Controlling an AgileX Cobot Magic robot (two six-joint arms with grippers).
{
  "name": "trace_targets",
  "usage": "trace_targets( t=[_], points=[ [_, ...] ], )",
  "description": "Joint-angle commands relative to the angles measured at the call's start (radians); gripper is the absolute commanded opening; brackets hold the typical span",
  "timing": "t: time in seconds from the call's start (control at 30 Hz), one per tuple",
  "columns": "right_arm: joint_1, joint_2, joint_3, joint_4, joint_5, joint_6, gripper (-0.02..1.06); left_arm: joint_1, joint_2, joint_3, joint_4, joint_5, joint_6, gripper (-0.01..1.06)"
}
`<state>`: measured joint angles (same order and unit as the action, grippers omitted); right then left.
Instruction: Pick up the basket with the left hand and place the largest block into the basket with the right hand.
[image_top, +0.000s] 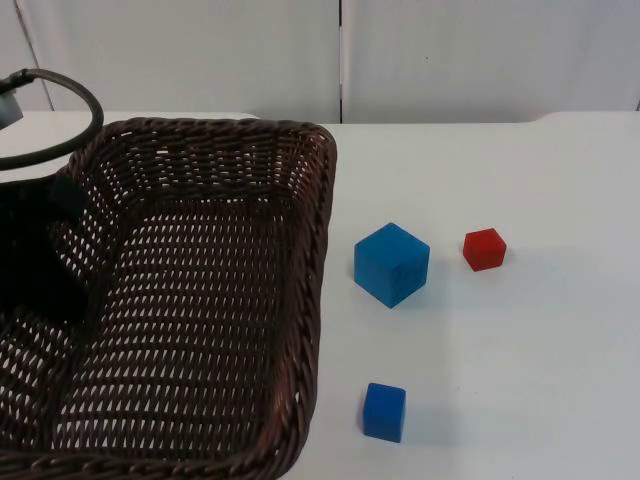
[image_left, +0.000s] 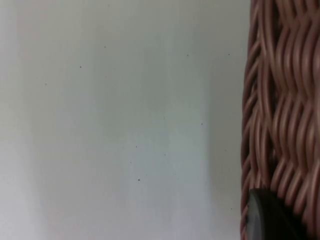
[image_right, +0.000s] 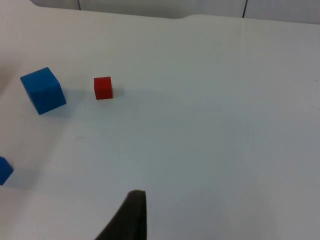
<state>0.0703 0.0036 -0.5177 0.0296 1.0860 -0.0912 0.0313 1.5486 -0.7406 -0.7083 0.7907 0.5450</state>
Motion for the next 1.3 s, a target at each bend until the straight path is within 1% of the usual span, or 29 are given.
trace_targets(
  t=[0.0, 0.37, 0.53, 0.83, 0.97, 1.03, 1.27],
  points=[
    [-0.006, -0.004, 0.002, -0.003, -0.008, -0.006, 1.05, -0.003, -0.013, -0.001, -0.021, 0.005, 0.0, 0.0],
    [-0.006, -0.004, -0.002, -0.002, -0.011, -0.006, 1.05, -0.003, -0.013, -0.001, -0.021, -0.001, 0.0, 0.0],
    [-0.006, 0.028, -0.021, -0.002, -0.04, -0.004, 1.05, -0.003, -0.013, -0.001, -0.019, -0.002, 0.0, 0.0],
    [-0.006, 0.27, -0.101, 0.001, -0.094, -0.004, 1.05, -0.003, -0.013, -0.001, -0.016, -0.004, 0.0, 0.0],
    [-0.006, 0.345, -0.119, 0.008, -0.098, -0.004, 1.05, -0.003, -0.013, -0.001, -0.016, -0.004, 0.0, 0.0],
    [-0.006, 0.38, -0.119, 0.029, -0.118, -0.004, 1.05, -0.003, -0.013, -0.001, -0.016, -0.004, 0.0, 0.0],
    [-0.006, 0.45, -0.119, 0.047, -0.155, -0.004, 1.05, -0.003, -0.013, -0.001, -0.016, -0.004, 0.0, 0.0]
  ],
)
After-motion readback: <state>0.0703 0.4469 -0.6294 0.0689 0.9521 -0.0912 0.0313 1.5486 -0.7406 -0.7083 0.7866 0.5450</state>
